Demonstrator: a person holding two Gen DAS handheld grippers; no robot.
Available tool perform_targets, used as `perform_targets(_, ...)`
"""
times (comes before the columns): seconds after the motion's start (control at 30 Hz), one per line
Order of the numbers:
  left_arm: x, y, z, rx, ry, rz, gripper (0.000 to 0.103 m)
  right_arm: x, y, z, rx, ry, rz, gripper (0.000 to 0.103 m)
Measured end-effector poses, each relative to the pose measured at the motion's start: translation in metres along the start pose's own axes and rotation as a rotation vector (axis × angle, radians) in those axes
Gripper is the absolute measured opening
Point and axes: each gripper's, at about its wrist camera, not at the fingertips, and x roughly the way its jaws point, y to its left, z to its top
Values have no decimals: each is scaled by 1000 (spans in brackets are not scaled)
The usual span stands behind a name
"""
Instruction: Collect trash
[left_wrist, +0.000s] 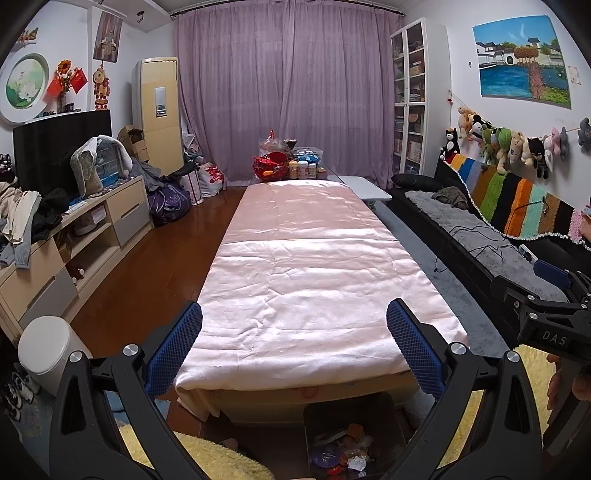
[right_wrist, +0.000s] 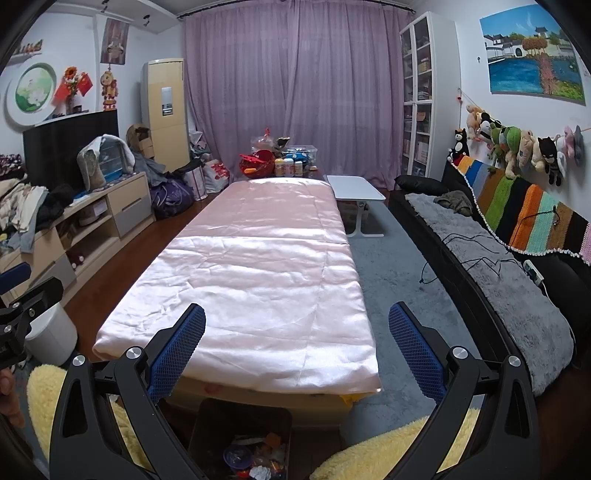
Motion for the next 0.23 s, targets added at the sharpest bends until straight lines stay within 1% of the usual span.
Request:
perform_targets(0.1,2,4,1,-16,8,-22,95,0,0,0,-1,0,-1,100)
perform_targets(0.23,3,6,2,-21,12,-32,95,1,0,-1,2,4,0,100)
